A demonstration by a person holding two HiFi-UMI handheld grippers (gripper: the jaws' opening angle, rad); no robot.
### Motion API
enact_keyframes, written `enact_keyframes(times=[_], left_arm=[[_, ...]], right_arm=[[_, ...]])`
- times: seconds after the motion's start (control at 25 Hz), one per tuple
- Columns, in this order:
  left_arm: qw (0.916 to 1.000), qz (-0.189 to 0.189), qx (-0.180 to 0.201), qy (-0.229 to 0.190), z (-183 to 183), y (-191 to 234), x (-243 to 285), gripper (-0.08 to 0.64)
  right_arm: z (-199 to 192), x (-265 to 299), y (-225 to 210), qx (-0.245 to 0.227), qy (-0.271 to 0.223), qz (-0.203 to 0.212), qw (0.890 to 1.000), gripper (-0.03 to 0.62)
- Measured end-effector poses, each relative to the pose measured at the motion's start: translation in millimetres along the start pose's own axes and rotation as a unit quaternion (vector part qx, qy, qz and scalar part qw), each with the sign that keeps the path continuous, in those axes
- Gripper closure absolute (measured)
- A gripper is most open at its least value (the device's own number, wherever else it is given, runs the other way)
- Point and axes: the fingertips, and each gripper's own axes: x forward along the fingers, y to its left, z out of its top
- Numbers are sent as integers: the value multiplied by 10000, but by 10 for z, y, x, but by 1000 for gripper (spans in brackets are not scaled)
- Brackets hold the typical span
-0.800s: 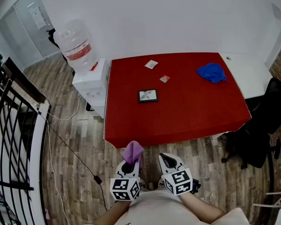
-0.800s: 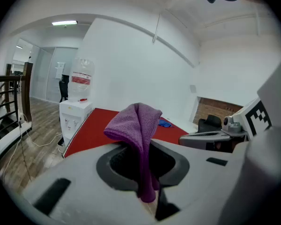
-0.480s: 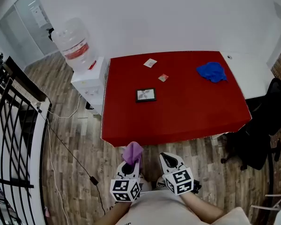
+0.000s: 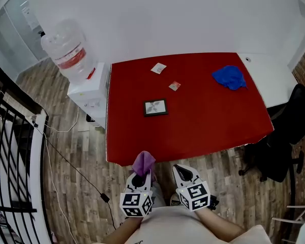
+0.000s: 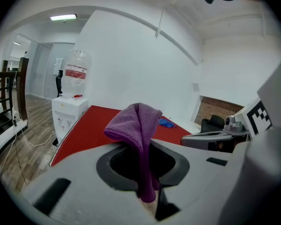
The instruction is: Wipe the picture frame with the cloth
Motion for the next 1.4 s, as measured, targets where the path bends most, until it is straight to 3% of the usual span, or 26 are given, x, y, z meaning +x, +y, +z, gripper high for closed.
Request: enact_keyframes(times=[0.32,0.64,1.4], left_arm=[[9987,-412,278,-53,633,594,617,503],[9982,-561,231,-27,875,981,954,503],[10000,-65,-5,9,1129,1074,1508,503]], right_arm=[[625,810,-130,32,-176,-395,9991,589],[904,1220,-201,124,-221,-677,9974,589],[1335,1765,-613,-164,-79,-111,9998,589]])
